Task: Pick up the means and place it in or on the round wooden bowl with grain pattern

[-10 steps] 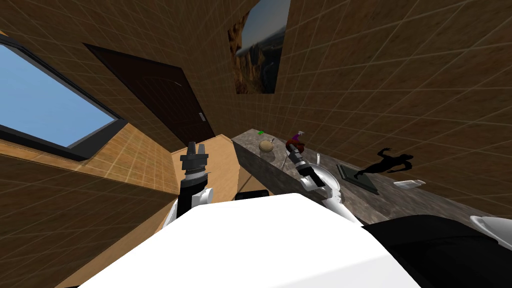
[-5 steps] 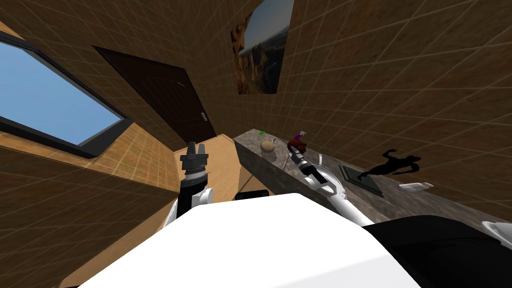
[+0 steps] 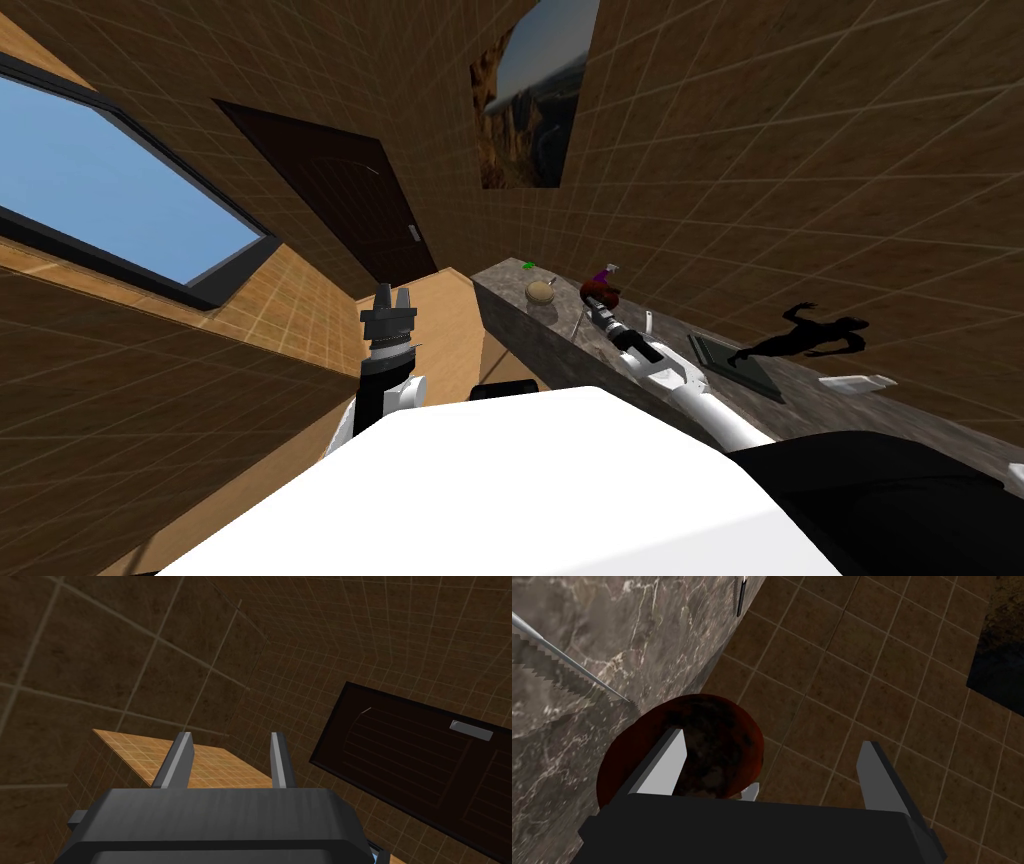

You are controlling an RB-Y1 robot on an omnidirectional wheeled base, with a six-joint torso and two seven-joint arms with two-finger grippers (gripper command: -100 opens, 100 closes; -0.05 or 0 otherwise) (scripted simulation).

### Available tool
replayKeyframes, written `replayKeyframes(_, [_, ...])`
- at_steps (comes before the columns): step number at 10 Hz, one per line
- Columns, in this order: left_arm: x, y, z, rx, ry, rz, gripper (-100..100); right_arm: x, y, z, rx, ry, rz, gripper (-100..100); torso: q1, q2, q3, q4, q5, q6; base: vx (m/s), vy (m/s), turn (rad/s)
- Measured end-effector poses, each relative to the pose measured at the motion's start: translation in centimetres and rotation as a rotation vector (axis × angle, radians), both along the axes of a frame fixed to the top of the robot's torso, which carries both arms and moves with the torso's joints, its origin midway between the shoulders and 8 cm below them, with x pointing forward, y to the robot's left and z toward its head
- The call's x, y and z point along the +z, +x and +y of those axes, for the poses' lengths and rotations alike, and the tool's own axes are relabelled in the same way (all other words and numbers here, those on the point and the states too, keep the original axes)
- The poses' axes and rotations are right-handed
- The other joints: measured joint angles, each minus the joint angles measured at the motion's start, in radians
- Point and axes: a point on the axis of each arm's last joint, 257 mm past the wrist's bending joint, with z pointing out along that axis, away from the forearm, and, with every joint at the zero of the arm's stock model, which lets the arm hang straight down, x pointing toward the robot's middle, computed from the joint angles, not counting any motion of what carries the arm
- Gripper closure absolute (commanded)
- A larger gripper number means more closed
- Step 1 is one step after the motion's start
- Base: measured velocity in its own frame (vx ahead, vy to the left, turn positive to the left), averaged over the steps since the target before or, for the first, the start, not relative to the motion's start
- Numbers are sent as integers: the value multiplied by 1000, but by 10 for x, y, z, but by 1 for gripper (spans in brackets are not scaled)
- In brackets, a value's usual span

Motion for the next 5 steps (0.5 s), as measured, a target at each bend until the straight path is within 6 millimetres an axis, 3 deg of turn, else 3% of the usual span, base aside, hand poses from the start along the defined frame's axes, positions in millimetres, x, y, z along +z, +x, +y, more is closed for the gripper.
replayKeyframes(5, [0,0,0,0,0,0,0,-26,-12,-69,-86,-141,175,-100,2,0,0,0,1,0,3,59,78])
